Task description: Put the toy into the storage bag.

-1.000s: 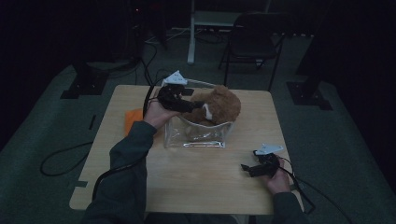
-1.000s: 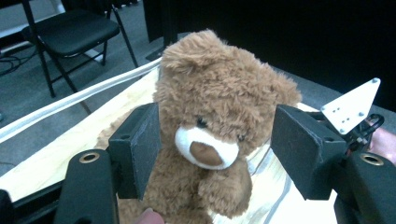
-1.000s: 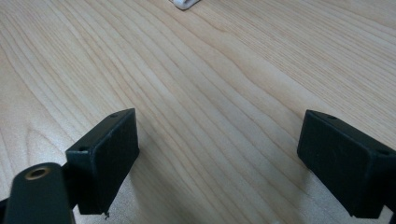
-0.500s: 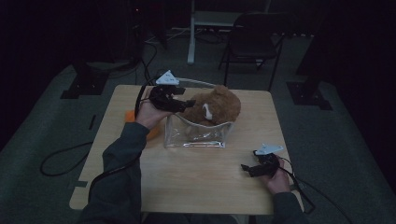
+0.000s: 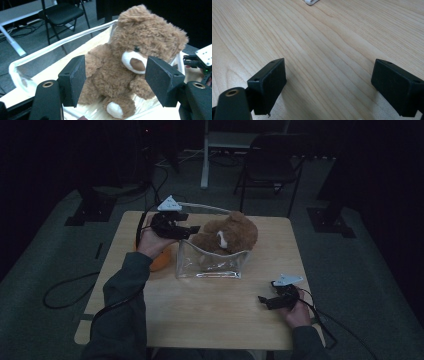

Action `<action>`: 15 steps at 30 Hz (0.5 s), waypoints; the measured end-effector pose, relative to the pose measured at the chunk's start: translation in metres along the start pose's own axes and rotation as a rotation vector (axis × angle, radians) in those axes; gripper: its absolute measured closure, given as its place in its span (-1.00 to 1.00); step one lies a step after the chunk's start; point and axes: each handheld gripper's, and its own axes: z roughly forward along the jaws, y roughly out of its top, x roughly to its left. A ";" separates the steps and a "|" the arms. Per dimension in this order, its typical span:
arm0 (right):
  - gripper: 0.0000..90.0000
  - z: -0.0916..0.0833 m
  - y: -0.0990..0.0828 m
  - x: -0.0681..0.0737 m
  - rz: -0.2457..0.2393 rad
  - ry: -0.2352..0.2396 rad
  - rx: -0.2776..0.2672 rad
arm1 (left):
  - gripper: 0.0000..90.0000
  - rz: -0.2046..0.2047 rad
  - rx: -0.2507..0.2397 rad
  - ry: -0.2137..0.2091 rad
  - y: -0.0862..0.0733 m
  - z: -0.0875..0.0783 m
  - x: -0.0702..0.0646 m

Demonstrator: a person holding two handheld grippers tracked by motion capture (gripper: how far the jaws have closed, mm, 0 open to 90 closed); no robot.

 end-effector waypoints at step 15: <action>-0.73 0.000 0.000 0.000 -0.001 0.000 0.000 | -0.24 -0.035 -0.006 0.053 -0.014 -0.015 0.017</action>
